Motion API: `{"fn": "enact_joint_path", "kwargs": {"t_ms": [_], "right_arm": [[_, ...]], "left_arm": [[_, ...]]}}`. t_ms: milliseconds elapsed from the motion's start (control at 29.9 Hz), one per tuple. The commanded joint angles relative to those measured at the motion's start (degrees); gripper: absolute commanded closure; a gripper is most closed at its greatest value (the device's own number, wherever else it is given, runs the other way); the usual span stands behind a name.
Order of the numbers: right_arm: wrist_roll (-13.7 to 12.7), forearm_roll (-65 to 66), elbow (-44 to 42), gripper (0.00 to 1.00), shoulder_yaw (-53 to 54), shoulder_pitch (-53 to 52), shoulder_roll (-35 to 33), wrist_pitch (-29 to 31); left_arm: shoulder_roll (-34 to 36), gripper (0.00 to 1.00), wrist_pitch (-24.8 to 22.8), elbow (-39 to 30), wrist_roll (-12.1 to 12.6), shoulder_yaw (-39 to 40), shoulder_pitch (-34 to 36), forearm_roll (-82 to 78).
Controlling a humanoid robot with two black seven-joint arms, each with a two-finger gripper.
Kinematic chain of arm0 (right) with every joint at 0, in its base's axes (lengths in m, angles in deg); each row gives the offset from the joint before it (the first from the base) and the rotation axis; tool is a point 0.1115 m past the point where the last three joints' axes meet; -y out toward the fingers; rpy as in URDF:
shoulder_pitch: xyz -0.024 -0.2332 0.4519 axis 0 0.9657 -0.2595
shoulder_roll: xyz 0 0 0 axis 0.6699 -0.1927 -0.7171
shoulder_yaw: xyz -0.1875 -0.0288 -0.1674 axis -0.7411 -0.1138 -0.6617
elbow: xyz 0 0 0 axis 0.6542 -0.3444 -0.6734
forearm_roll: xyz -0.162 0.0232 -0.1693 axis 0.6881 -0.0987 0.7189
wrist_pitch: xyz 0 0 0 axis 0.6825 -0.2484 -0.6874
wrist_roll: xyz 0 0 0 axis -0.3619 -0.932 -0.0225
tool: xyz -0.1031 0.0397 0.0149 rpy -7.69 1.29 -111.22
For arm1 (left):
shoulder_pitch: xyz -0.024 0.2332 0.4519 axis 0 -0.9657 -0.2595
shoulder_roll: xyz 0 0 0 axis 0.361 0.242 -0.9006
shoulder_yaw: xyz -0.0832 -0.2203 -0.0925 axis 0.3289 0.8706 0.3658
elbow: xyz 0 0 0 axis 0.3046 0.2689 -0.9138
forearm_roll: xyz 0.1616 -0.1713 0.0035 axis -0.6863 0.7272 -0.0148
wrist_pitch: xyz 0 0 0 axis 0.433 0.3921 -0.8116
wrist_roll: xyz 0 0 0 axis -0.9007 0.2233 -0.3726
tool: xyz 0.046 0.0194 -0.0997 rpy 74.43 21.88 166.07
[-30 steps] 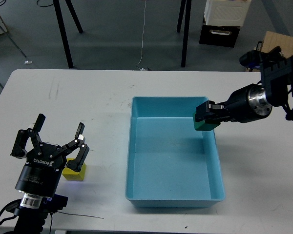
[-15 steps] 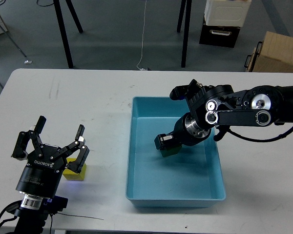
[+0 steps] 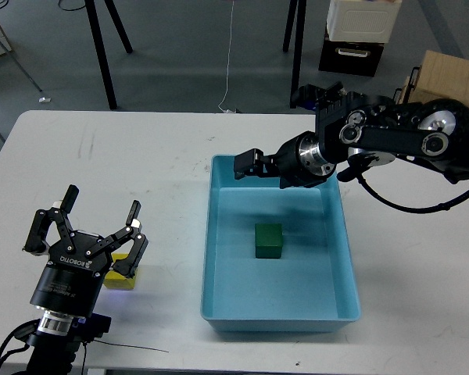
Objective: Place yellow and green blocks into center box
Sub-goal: 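Release the green cube in the bin and withdraw the right gripper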
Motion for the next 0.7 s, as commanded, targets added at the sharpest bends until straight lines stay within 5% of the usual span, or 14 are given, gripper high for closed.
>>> {"fn": "enact_joint_path", "kwargs": {"t_ms": [0,368,536,670], "right_arm": [[0.6,-8.1,-5.1,0.0,9.4,0.2,-2.8,-0.1],[2.3,-15.6,-18.5,0.0,61.9,20.6,-8.4,1.5],[4.6,-23.1,-13.3,0.0,82.5,39.2,-10.8,5.9],[4.8,-29.4,-1.0,0.0,94.8,58.4,-12.6,6.8]], "left_arm": [[0.0,0.0,0.0,0.0,0.0,0.1,0.1,-0.1],[0.1,0.0,-0.5,0.1,0.0,1.0,2.0,0.2],[0.3,0.0,-0.6,0.1,0.3,2.7,2.9,0.3],[0.3,0.0,-0.4,0.1,0.5,3.7,3.5,0.4]]}}
